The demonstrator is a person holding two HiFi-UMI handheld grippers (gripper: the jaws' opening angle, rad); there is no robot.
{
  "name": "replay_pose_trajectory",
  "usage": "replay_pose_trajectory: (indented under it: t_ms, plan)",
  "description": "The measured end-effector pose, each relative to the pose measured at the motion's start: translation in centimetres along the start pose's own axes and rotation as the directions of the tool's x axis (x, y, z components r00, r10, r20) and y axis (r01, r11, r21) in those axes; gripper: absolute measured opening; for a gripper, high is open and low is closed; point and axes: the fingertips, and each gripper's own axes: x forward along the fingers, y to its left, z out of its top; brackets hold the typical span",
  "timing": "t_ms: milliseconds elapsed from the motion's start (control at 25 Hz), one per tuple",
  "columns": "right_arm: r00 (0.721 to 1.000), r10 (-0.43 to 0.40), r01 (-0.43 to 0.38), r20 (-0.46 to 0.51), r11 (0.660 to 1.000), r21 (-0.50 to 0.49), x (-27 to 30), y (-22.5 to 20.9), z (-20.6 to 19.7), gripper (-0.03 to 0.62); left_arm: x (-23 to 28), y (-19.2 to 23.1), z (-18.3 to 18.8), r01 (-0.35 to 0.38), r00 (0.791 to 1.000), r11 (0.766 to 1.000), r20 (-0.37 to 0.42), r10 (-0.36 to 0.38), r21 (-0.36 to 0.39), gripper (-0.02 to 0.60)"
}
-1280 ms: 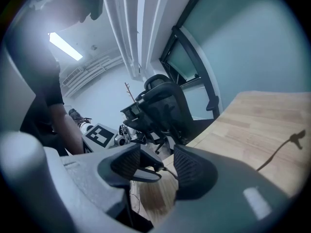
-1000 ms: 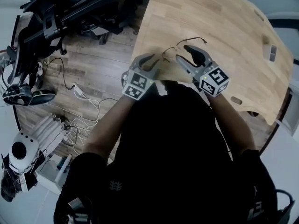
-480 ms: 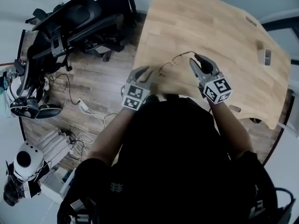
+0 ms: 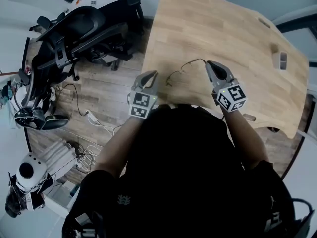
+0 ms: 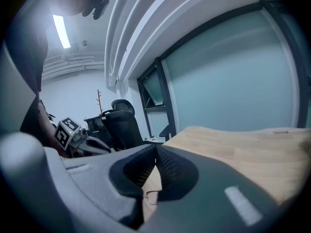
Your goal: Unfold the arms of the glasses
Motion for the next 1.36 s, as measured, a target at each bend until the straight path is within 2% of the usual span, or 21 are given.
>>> replay_pose_trajectory:
  t_ms: [480,1360]
  plan:
    - [0.997,-0.073,0.073,-0.02,0.997,-0.025,-1.7,-2.2,-1.6,0.002,-0.1,-1.1,0.1,-0.015,1.0,1.0,-0.002,0.015,-0.013,0.008]
    - [0.998,-0.059,0.059,0.003,0.998,-0.012,-1.9,-2.6,-1.6,0.002,-1.2,-1.2,0.0,-0.04,0.999,0.999,-0.009,0.04,0.017,0.008]
